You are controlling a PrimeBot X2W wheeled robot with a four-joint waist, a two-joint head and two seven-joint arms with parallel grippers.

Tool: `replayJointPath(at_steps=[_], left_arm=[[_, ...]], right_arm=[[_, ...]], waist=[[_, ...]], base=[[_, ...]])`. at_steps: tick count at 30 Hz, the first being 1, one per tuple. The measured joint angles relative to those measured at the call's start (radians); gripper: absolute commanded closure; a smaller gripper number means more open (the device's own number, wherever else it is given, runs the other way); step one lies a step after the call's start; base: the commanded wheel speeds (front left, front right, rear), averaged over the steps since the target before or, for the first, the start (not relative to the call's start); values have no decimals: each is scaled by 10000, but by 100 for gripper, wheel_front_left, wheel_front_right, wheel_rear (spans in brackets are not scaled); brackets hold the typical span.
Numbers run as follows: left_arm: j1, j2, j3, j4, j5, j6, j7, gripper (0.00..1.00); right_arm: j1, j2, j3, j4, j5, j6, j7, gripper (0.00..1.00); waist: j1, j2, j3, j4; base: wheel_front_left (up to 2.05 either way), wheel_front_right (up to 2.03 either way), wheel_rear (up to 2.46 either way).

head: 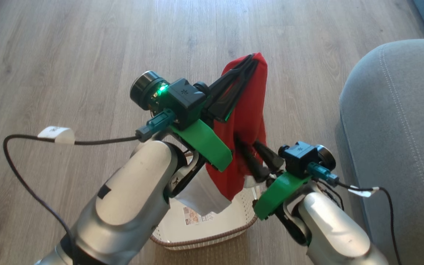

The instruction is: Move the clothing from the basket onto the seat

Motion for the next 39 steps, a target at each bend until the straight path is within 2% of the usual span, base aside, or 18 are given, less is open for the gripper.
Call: replayJointPath(at_steps=[5, 12, 13, 14, 15, 29, 39], left_arm=[[11, 4, -15, 54, -84, 35, -13, 100], [133, 17, -84, 155, -196, 44, -100, 100], [188, 19, -111, 174, -205, 40, -102, 81], [238, 21, -142, 205, -211, 31, -138, 52], [264, 23, -176, 272, -257, 27, -173, 0], [419, 151, -180, 1024, -426, -198, -627, 0], [749, 385, -50, 1638, -426, -339, -790, 0]], right_arm=[[-103, -2, -77, -6, 115, 0, 2, 100], [111, -2, -754, -577, 79, 0, 2, 100], [196, -2, -867, -719, 35, 0, 2, 100], [279, -2, -968, -848, -4, 0, 2, 100], [345, -2, -1037, -947, -25, 0, 2, 100], [759, 4, -2100, -2623, -460, 0, 2, 100], [1108, 10, -3033, -3062, -673, 0, 2, 100]], waist=[[0, 0, -49, -7], [0, 0, -19, -131], [0, 0, 2, -147], [0, 0, 25, -161], [0, 0, 45, -174], [0, 0, 368, -479], [0, 0, 539, -1244]], base=[[0, 0, 0], [0, 0, 0], [0, 0, 0], [0, 0, 0], [0, 0, 0], [0, 0, 0], [0, 0, 0]])
